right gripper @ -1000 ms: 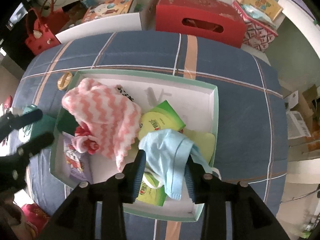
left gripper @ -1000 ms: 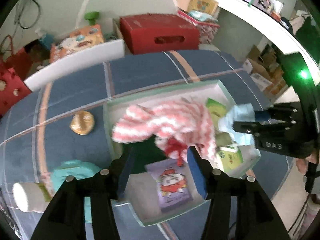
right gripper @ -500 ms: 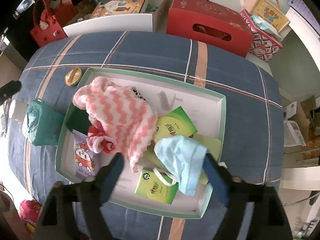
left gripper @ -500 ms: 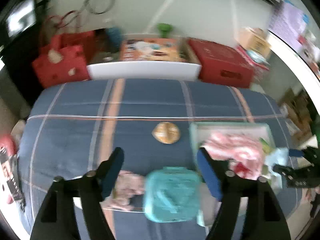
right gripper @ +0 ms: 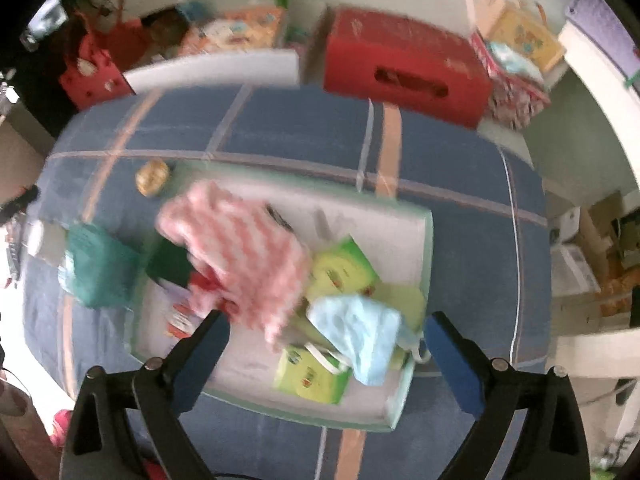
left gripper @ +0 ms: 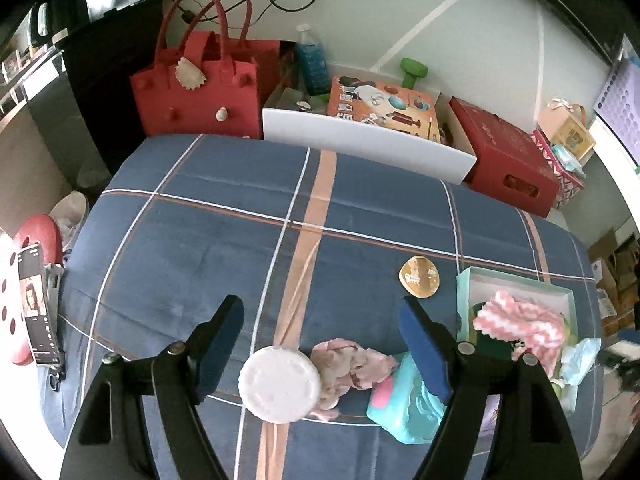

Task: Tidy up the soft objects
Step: 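Move both tools back toward the gold pack and pink scrunchie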

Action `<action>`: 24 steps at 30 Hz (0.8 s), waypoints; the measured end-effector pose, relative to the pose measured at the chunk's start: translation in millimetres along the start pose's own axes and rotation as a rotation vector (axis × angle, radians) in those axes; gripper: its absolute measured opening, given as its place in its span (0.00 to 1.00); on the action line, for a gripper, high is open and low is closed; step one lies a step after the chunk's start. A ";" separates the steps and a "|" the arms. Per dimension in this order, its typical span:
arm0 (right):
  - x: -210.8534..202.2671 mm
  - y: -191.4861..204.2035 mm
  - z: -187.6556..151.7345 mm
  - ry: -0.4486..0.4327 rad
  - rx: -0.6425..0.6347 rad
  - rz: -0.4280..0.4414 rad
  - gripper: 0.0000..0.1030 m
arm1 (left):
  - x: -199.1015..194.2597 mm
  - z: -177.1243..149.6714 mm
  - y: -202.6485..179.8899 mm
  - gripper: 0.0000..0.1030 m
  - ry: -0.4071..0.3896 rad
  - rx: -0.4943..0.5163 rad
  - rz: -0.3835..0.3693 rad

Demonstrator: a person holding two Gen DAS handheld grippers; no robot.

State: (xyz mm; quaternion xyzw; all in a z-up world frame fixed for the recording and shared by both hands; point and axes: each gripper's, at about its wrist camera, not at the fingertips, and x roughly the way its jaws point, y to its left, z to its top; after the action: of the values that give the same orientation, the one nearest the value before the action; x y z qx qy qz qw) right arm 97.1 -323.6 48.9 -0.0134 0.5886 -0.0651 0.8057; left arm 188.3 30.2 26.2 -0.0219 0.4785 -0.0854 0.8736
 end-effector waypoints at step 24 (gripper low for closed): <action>20.8 164.4 78.8 -0.064 -0.185 0.205 0.96 | 14.3 4.7 29.0 0.87 0.022 -0.061 -0.020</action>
State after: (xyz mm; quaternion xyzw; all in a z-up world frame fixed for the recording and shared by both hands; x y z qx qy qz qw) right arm 192.8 -167.5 37.2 -0.0295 0.5642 0.0726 0.8219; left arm 203.5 56.1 13.4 -0.0524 0.4901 -0.0799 0.8664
